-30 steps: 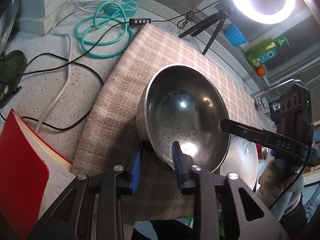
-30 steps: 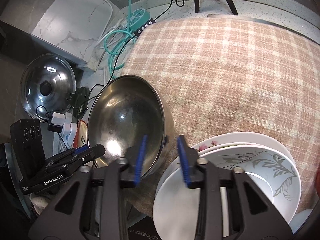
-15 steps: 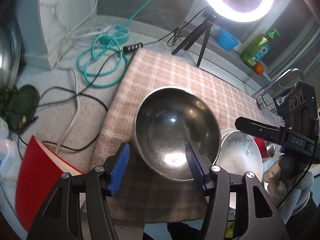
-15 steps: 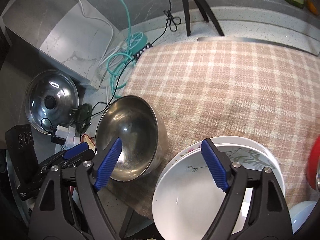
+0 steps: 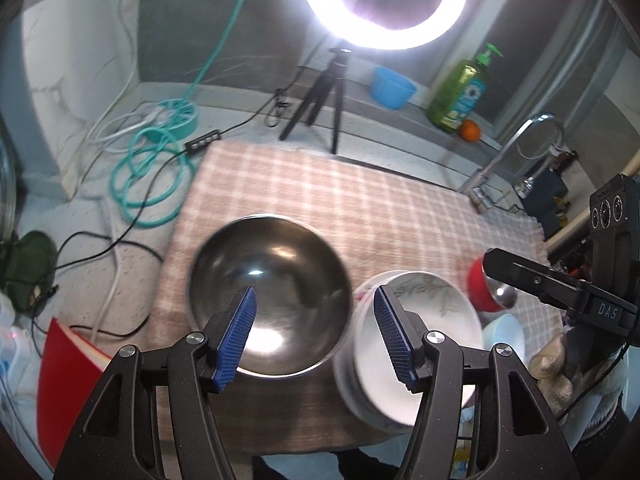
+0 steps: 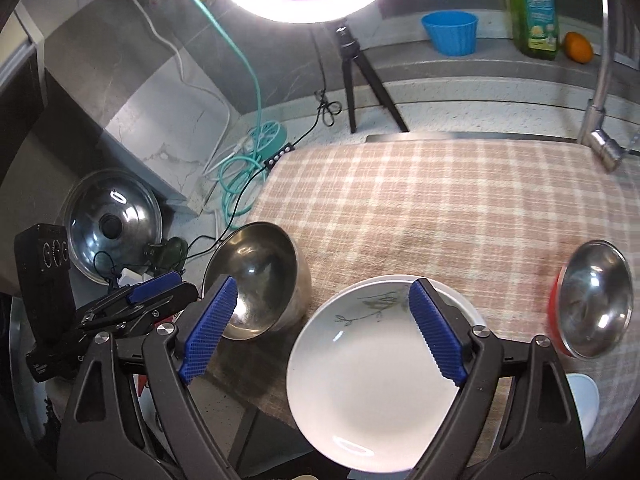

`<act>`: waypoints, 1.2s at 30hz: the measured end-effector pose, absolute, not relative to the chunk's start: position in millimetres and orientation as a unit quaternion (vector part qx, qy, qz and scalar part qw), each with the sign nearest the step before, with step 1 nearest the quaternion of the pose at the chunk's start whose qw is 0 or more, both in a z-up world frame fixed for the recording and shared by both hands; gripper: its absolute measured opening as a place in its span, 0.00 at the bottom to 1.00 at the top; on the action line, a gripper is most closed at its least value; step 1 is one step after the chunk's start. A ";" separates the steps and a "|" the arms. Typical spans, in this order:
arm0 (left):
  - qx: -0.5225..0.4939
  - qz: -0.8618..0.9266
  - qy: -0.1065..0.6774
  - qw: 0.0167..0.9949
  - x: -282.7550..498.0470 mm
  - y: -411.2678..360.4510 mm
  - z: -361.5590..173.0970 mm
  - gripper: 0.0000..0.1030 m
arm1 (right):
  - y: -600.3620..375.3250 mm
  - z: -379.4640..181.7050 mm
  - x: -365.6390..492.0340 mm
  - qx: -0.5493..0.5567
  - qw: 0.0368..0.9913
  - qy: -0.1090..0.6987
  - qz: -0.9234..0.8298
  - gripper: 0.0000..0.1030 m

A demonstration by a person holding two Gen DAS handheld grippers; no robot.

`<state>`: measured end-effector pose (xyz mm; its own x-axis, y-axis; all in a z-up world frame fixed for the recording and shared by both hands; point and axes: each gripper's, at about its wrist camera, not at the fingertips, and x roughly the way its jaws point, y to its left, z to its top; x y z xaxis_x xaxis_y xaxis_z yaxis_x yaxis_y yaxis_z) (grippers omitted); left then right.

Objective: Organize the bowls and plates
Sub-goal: 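Move both grippers toward the red-outside steel bowl rim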

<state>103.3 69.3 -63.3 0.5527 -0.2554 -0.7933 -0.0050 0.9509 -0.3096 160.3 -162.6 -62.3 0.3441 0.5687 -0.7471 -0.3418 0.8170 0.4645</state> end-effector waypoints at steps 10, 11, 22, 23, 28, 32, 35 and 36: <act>-0.125 -0.121 0.467 0.867 117.7 27.6 -56.8 0.59 | -244.3 -42.9 139.2 0.142 0.840 0.478 0.214 0.87; -0.124 -0.127 0.469 0.865 120.0 22.4 -57.3 0.59 | -253.1 -42.0 137.3 0.146 0.841 0.477 0.207 0.87; -0.101 -0.189 0.486 0.847 141.4 -41.4 -66.5 0.59 | -345.4 -44.9 125.4 0.176 0.857 0.471 0.117 0.87; -0.099 -0.195 0.487 0.845 143.7 -47.5 -67.5 0.59 | -353.0 -45.7 125.2 0.175 0.858 0.470 0.108 0.87; -0.088 -0.216 0.493 0.838 152.5 -78.9 -72.8 0.59 | -384.8 -52.7 126.2 0.151 0.867 0.470 0.071 0.87; -0.080 -0.232 0.497 0.832 156.7 -103.1 -76.7 0.59 | -402.8 -61.3 129.2 0.137 0.869 0.472 0.054 0.87; -0.073 -0.241 0.500 0.828 160.1 -121.0 -79.6 0.59 | -413.6 -67.4 131.3 0.131 0.870 0.474 0.046 0.87; -0.070 -0.244 0.501 0.827 161.5 -127.7 -81.0 0.59 | -416.0 -69.1 132.2 0.129 0.869 0.475 0.045 0.87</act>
